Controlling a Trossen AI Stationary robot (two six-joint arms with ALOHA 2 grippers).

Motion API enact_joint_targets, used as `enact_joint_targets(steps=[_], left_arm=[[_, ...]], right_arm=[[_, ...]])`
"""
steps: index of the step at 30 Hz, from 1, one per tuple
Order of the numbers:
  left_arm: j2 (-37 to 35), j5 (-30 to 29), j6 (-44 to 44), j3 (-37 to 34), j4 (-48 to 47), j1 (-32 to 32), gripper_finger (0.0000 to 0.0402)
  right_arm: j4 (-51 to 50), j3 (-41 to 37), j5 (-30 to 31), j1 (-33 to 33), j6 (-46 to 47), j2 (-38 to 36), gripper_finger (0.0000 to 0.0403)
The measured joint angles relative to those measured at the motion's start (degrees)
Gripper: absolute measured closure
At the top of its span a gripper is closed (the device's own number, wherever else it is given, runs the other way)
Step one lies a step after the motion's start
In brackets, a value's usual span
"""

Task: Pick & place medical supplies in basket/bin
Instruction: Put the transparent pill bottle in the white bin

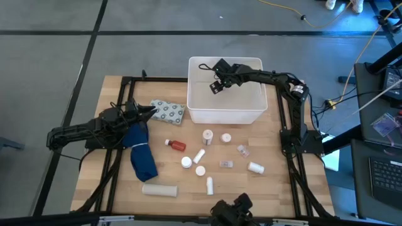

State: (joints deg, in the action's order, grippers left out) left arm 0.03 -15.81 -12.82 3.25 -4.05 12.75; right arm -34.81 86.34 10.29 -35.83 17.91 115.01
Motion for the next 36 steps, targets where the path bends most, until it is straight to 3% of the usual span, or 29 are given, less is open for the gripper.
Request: enact_joint_targets(steps=[12,18,26,29,36], left_arm=[[0.00,-0.04,0.00,0.00,0.02,0.00,0.0309],[0.00,-0.04,-0.03,0.02,0.02,0.00,0.0309],[0.00,0.29,-0.06,0.00,0.02,0.00,0.0309],[0.00,0.30,-0.08,0.02,0.02,0.00,0.0309],[0.00,0.28,-3.72,0.00,0.02,0.00,0.0309]], right_arm=[[-1.35,0.00,-2.73,0.99,-2.27,-12.86,0.0131],[-4.21,0.00,-9.49,5.86,-7.92,-24.65,0.0131],[-13.81,0.09,-24.08,17.14,-7.83,-40.01,0.0130],[-20.33,0.09,-23.65,23.00,-1.76,-43.77,0.0130],[-31.12,0.07,-14.70,37.97,13.26,-43.94,0.0130]])
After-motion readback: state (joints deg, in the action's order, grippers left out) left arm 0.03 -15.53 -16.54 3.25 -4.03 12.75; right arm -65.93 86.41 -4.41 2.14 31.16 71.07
